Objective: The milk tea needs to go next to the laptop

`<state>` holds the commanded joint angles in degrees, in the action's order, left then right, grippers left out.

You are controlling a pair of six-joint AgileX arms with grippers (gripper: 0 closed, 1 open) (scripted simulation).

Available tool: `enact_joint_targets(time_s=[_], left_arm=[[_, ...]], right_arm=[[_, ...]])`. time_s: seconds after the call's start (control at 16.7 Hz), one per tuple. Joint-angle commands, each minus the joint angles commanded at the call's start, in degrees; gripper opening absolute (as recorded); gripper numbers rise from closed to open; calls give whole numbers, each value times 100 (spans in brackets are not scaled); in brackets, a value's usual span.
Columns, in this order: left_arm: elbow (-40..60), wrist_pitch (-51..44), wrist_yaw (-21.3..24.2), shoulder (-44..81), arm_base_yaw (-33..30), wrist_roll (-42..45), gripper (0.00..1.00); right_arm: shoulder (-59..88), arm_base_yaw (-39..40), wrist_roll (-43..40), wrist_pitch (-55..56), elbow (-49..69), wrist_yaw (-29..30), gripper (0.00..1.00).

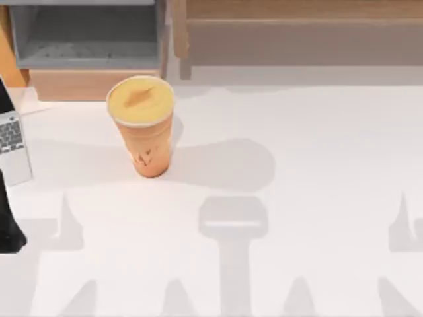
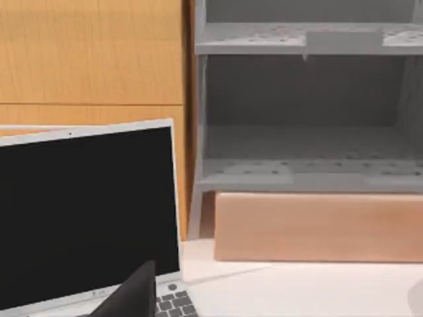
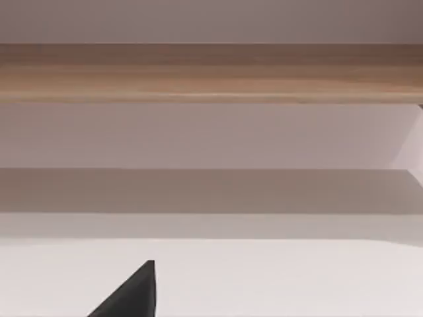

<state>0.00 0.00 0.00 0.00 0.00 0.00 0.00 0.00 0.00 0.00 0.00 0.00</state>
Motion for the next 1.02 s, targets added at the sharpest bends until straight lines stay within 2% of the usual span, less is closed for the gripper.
enact_joint_targets(time_s=[0.24,0.48,0.72,1.02], left_arm=[[27,168,-93,176,-101,-3,100],[191,1115,-615,1264,-647,-27,100],[531,2709,-1429,3257,-1497,-114,100],[1138,5106,-2553,6383,-2702,-307,100]], right_arm=[[0,0,0,0,0,0,100],[0,0,0,0,0,0,100],[0,0,0,0,0,0,100],[0,0,0,0,0,0,100]])
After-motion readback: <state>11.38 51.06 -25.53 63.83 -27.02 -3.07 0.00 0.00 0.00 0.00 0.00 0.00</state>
